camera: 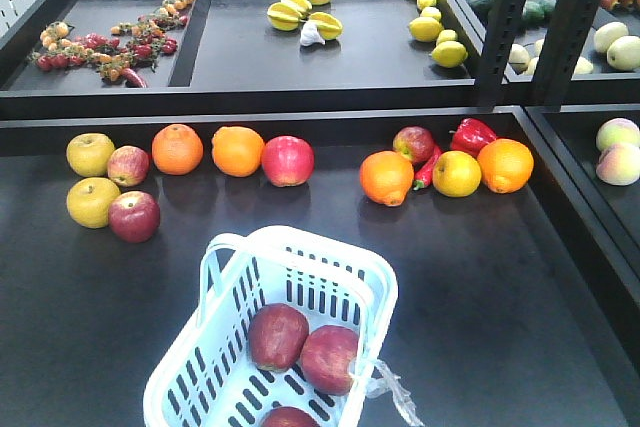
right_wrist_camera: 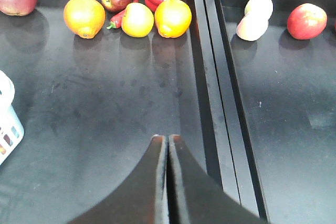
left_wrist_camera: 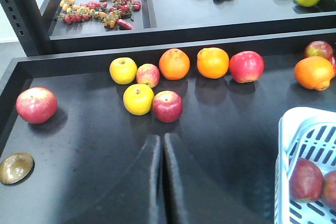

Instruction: Pick three apples into basket with both arms

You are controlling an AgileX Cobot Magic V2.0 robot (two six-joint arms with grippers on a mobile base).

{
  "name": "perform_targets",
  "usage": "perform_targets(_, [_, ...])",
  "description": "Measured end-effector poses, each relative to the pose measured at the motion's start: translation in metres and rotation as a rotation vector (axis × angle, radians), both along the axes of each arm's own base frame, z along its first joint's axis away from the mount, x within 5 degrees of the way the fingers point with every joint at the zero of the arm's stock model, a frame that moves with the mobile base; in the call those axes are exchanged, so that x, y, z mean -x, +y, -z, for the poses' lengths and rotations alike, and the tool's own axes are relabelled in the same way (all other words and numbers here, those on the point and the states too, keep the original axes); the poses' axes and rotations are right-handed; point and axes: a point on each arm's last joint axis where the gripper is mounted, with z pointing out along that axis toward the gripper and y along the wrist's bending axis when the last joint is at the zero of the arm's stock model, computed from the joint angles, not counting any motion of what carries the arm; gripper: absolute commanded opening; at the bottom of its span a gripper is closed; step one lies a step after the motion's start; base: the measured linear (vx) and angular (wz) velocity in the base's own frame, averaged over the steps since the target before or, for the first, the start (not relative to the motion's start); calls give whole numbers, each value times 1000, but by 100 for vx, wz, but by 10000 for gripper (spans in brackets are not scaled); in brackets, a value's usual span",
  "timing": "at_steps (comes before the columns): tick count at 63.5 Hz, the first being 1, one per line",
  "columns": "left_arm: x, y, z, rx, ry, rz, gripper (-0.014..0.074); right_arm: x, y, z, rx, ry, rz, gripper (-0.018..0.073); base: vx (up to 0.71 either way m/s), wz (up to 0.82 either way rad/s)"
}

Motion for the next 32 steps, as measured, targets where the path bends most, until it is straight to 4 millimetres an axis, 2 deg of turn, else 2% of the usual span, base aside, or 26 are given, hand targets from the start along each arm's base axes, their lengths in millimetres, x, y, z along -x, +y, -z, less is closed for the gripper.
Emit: perform_targets(32, [0, 0, 0, 0, 0, 0, -8, 0, 0, 0, 0, 0, 0, -9, 0, 0])
